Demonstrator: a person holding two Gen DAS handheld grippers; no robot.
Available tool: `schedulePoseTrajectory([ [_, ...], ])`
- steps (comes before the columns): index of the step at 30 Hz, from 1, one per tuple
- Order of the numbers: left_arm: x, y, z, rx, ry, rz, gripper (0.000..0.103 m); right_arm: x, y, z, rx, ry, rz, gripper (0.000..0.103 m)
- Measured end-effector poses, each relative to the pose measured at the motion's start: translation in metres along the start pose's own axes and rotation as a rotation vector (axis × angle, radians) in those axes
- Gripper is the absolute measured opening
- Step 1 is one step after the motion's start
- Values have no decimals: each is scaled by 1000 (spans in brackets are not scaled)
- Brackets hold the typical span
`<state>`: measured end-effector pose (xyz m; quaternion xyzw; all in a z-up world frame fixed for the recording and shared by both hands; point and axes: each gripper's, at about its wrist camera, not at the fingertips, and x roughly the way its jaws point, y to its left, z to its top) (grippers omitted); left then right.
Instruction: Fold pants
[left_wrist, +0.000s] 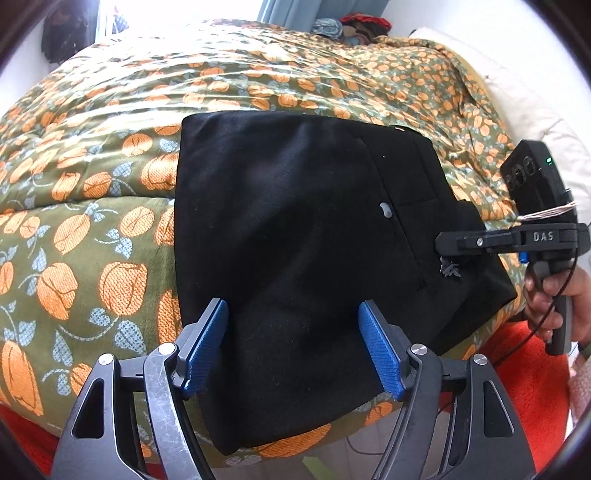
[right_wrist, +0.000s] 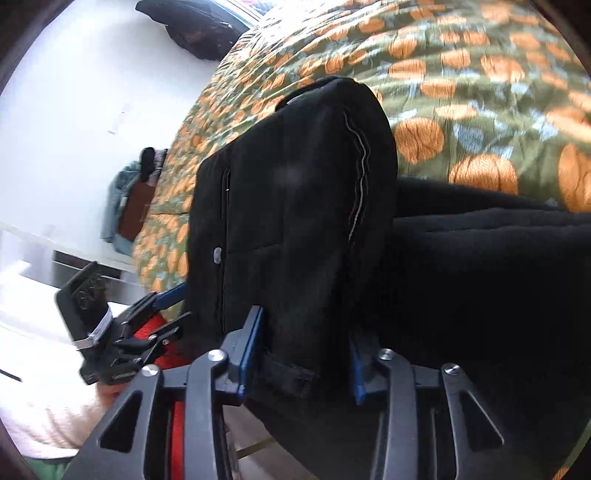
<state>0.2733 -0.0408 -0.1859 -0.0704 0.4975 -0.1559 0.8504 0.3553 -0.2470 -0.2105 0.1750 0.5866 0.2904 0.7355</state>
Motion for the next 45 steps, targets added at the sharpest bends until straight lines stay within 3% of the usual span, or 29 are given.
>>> schedulePoseTrajectory([
  [4,-15,4,6,-31,-3,-6,73,-24,19,-7,-6,-90,53,27],
  [12,-77,7,21,-52,-121,-39,73,-87,39,-31,6,-210,167,25],
  [17,-90,5,28,-57,-136,-49,73,-129,28,-39,64,-287,202,25],
  [21,-89,0,25,-44,-138,-42,73,-146,9,-43,102,-309,135,25],
  [25,-78,-8,19,-23,-107,-39,73,-142,-37,-57,196,-242,21,25],
  [29,-71,-20,15,12,-86,-35,74,-136,-69,-75,274,-236,32,25],
  [30,-66,-26,15,33,-70,-23,75,-132,-70,-76,262,-219,-3,25],
  [31,-62,-30,14,49,-54,-10,75,-125,-72,-74,253,-190,-53,26],
  [32,-54,-36,13,72,-31,13,75,-115,-74,-74,248,-151,-140,37],
  [34,-46,-43,11,92,-7,44,75,-107,-75,-74,245,-129,-205,48],
  [37,-36,-48,11,94,24,91,75,-118,-65,-75,232,-178,-265,68],
  [40,-28,-48,12,82,49,119,75,-141,-44,-76,157,-290,-402,69],
  [45,-19,-52,12,96,78,158,75,-162,8,-76,1,-421,-385,69],
])
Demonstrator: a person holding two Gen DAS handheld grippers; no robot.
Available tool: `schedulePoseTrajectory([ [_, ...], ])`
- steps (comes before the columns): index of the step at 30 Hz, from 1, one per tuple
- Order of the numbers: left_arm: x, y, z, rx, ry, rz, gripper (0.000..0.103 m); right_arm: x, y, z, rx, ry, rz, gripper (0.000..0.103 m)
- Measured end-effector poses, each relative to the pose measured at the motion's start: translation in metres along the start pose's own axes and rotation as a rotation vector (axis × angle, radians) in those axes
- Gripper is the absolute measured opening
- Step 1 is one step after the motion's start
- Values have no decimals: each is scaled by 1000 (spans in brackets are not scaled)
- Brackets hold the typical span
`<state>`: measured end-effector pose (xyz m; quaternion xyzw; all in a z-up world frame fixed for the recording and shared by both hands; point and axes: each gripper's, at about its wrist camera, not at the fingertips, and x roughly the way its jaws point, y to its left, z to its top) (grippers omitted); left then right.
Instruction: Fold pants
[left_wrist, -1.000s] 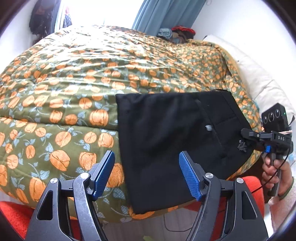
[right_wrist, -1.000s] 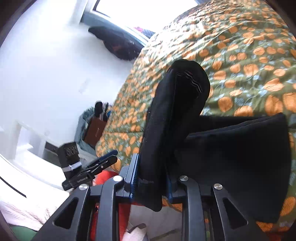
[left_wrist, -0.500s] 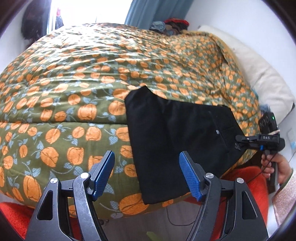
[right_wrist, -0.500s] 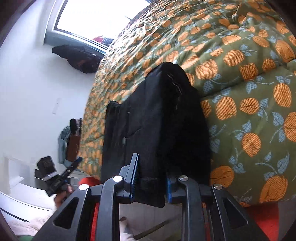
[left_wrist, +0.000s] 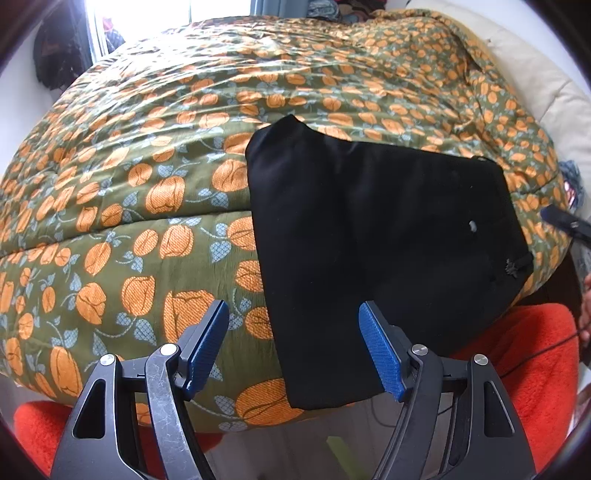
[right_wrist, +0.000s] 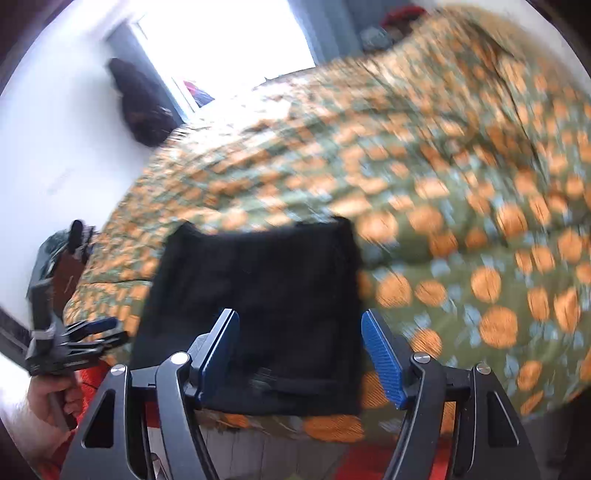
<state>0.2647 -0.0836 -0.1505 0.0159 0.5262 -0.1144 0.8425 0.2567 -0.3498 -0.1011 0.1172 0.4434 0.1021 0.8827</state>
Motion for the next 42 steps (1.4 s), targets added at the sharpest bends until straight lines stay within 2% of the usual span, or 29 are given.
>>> schedulePoseTrajectory([
  [1,1,-1,0,5,3,7,75,-1,11,1,-34,-4,21,69],
  [4,2,-4,-1,16,11,20,75,18,28,-7,-64,56,50,69],
  [8,4,-5,-1,23,23,35,75,57,24,-22,-33,197,27,69],
  [10,6,-2,-2,20,32,34,75,68,18,-25,-27,208,24,69],
  [12,7,5,-2,-1,39,8,75,60,10,-19,14,187,69,69],
  [13,7,11,-1,-21,40,-22,77,55,2,-14,54,164,102,69],
  [15,12,33,2,-114,56,-132,82,39,-29,-3,181,105,133,69],
  [17,22,49,4,-195,76,-212,82,38,-59,2,277,121,117,74],
  [21,59,48,14,-211,160,-350,82,91,-86,-10,338,353,209,74],
  [23,77,39,19,-212,212,-431,81,119,-80,-20,353,423,322,79],
  [24,81,35,20,-209,219,-444,78,127,-76,-22,347,447,330,79],
  [25,81,33,22,-202,213,-433,58,133,-70,-22,319,462,313,76],
  [26,77,31,23,-194,202,-419,35,133,-61,-19,267,461,279,61],
  [28,63,34,28,-199,173,-454,19,118,-45,-9,213,418,283,42],
  [30,39,35,36,-185,122,-508,18,97,-26,0,158,381,292,36],
  [35,-23,43,91,-146,-40,-531,18,74,22,38,66,301,352,33],
  [39,-51,64,148,-75,-201,-413,19,83,51,102,15,177,368,33],
  [40,-52,67,157,-54,-230,-381,22,88,55,116,11,149,367,34],
  [42,-46,73,170,-12,-274,-258,32,104,61,141,-8,104,350,38],
])
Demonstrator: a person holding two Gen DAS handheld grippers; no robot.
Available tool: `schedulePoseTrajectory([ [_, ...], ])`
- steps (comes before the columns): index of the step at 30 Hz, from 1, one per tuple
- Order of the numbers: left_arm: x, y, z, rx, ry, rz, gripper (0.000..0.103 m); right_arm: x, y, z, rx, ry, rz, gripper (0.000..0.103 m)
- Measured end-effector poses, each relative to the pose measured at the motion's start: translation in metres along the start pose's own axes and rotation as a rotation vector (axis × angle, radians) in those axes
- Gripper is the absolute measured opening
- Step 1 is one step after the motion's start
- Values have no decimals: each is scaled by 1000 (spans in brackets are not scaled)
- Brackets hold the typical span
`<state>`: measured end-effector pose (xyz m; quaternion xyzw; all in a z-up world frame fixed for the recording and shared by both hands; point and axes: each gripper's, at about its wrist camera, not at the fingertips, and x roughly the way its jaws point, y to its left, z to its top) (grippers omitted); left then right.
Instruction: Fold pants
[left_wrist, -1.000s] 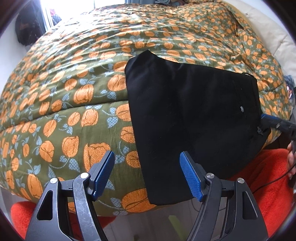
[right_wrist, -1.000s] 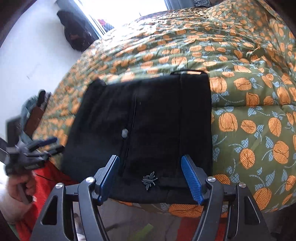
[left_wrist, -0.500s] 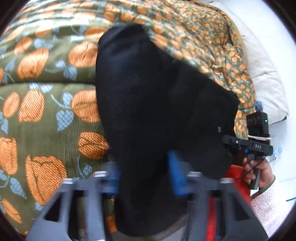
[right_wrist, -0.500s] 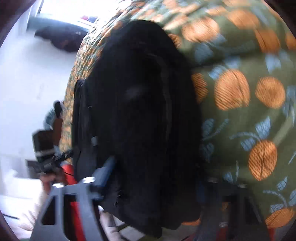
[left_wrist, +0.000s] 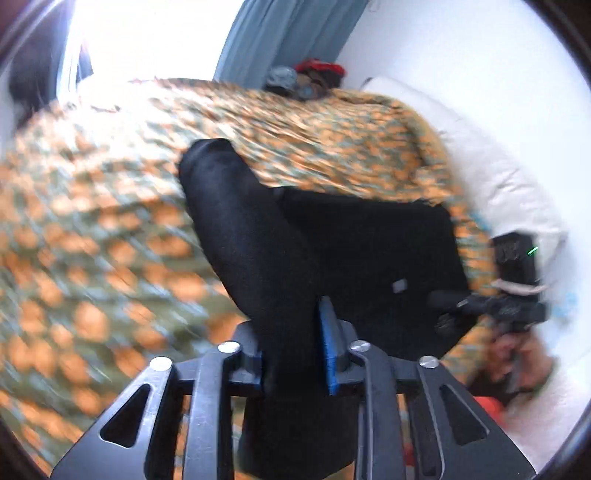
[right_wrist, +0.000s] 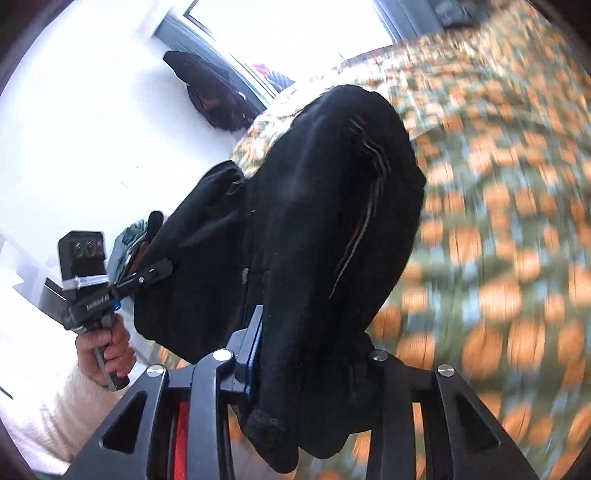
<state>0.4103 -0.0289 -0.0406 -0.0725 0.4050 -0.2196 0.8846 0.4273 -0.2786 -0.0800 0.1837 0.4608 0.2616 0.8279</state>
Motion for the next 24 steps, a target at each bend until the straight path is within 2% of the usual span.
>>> schedulePoseTrajectory([
  [1,6,2,0,37,-4,87,37,8,-5,9,8,-17,-29,46],
  [3,14,3,-8,93,-7,203,45,16,-18,16,12,-6,-129,70],
  [4,14,1,-15,118,-17,255,57,19,-25,14,-5,4,-253,89],
  [5,9,-1,-24,137,-39,308,73,16,-26,9,-36,-5,-355,94],
  [6,-2,-4,-38,149,-82,355,79,10,-25,1,-64,-21,-409,94],
  [7,-10,-8,-46,154,-115,374,89,3,-23,-6,-88,-40,-443,94],
  [8,-22,-13,-58,159,-159,387,93,-9,-16,-19,-114,-68,-473,95],
  [10,-47,-23,-80,145,-236,396,95,-28,0,-39,-152,-111,-518,103],
  [14,-70,-41,-102,62,-269,477,102,-59,54,-83,-222,-172,-592,103],
  [18,-88,-44,-127,-15,-233,555,102,-64,89,-129,-175,-169,-586,103],
  [21,-99,-55,-143,61,-213,688,102,-61,101,-162,-115,-145,-577,103],
  [22,-101,-59,-145,101,-178,710,102,-61,106,-171,-101,-132,-571,103],
  [24,-105,-60,-150,121,-128,694,102,-58,114,-182,-100,-106,-556,103],
])
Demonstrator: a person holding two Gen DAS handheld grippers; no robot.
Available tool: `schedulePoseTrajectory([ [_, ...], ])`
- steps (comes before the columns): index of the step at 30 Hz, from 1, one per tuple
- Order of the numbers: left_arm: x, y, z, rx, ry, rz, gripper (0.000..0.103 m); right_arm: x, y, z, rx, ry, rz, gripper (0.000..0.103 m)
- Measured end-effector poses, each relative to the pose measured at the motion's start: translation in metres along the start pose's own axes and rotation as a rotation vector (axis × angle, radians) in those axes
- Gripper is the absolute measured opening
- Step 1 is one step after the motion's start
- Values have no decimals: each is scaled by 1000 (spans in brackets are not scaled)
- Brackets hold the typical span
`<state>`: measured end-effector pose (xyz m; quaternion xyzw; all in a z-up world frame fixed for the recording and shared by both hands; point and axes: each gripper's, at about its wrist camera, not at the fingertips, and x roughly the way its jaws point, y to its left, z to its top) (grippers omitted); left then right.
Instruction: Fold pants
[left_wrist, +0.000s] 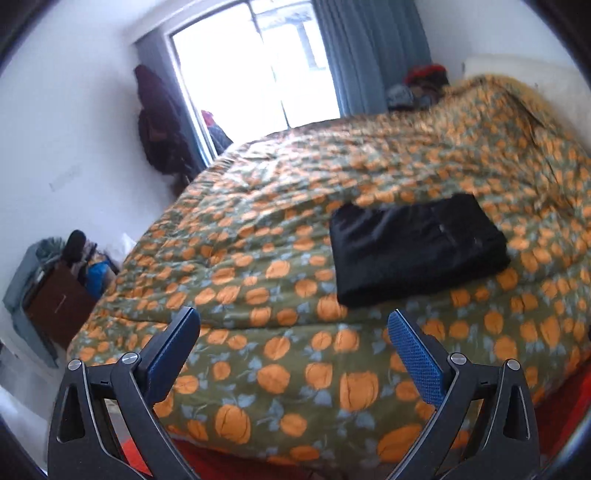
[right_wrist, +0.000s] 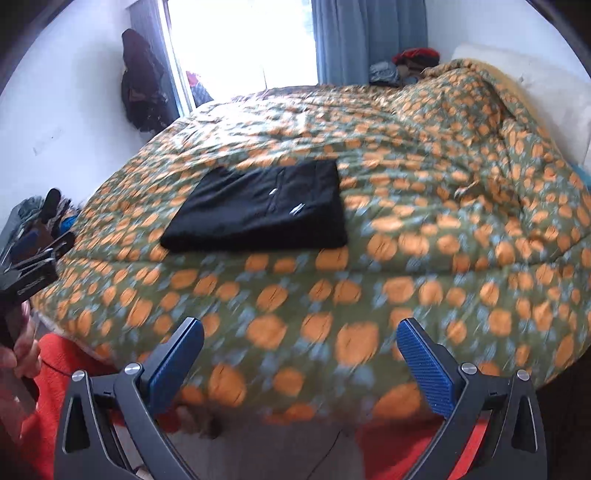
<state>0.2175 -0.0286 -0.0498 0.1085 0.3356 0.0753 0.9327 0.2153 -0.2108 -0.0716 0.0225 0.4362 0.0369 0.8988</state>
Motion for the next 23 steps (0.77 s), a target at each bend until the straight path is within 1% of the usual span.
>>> schedulePoseTrajectory([
  [3,-9,4,-3,-29,32,-59,102,-9,14,-4,-52,8,-32,103],
  [5,-11,2,-4,-46,70,-108,102,-17,21,-2,-83,-16,-75,103],
  [7,-14,-1,-3,-56,89,-140,102,-22,25,2,-104,-37,-120,103],
  [9,-17,-6,-2,-51,101,-161,102,-27,26,7,-104,-52,-134,103],
  [13,-22,-11,1,-41,93,-174,102,-28,26,8,-100,-52,-137,103],
  [18,-23,-11,0,-49,83,-178,102,-22,24,4,-84,-28,-131,103],
  [23,-29,-16,-4,-19,49,-136,102,-18,23,1,-62,-30,-121,103],
])
